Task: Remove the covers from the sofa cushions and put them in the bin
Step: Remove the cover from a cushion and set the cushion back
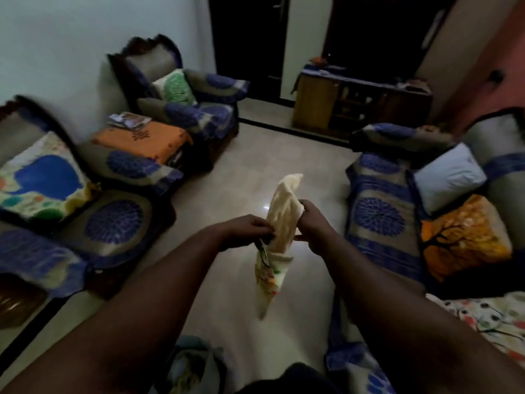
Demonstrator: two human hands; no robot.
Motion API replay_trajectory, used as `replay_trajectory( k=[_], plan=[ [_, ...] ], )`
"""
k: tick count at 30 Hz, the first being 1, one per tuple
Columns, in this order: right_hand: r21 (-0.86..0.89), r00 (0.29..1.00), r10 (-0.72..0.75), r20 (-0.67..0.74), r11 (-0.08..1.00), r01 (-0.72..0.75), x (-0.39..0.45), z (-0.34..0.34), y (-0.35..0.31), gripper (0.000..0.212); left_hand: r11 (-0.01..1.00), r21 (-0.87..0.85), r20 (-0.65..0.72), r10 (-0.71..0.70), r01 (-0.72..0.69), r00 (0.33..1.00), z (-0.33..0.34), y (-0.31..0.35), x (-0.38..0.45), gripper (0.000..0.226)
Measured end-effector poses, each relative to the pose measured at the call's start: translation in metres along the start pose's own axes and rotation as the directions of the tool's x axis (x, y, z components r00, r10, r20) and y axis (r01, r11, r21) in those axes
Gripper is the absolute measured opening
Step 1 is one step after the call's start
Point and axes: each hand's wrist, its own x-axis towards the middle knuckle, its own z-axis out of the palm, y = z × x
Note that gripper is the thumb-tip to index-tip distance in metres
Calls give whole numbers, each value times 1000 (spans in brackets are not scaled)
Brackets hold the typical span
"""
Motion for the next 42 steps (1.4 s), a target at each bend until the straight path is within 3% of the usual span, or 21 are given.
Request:
replay_trajectory(
  k=[2,4,6,9,11,13,15,17,20,22,24,25,28,31,33,36,38,42],
  plan=[
    [45,996,-65,56,997,62,9,-22,-3,25,1000,-20,-70,22,-24,997,-7,28,38,29],
    [77,988,-135,75,989,130,27,-51,-8,36,996,26,-251,89,-85,964,-17,59,89,38],
    [77,976,-201,82,978,195,54,-81,-12,52,998,20,-377,61,-57,924,-23,87,137,62],
    [1,953,-284,102,958,286,99,-120,-18,62,965,-228,-249,-187,130,950,-22,124,210,89],
    [9,947,-306,100,952,307,140,-148,-17,57,954,-247,-201,-220,168,955,-25,145,264,77],
    [40,949,-311,51,950,309,177,-178,-13,52,951,-275,-220,-208,144,953,-25,166,316,43],
    [159,966,-256,-20,954,256,213,-207,-13,50,957,-266,-239,-185,119,953,-23,190,358,23],
    [264,978,-169,-126,944,197,242,-230,-18,44,964,-251,-276,-156,86,948,-19,209,390,20],
    [295,975,92,-203,955,-29,292,-272,-38,17,949,-308,-259,-158,73,953,-13,244,454,57],
    [232,968,223,-115,953,-192,313,-295,-49,31,965,-254,-221,-127,69,967,-12,260,484,69],
    [136,978,197,-69,973,-186,344,-325,-51,46,998,-69,-155,-8,-3,988,-13,277,524,84],
    [108,987,143,-79,985,-134,361,-340,-50,41,994,78,-105,81,-73,991,-16,284,550,90],
    [2,977,11,-214,1000,-11,409,-383,-47,21,822,498,142,238,-277,961,-27,302,626,70],
    [-77,952,-43,-303,997,21,459,-421,-50,21,537,729,365,218,-424,905,-36,327,703,42],
    [-105,926,-36,-376,995,-4,491,-444,-53,21,362,792,436,229,-492,870,-43,345,755,48],
    [-84,881,35,-471,993,-84,524,-477,-63,19,273,677,616,298,-683,729,-54,374,818,77],
    [-129,861,69,-505,980,-154,543,-499,-68,20,350,531,695,342,-772,633,-56,395,857,69],
    [-190,743,77,-664,944,-268,565,-539,-70,26,741,240,756,263,-627,599,-46,441,900,24]
  ],
)
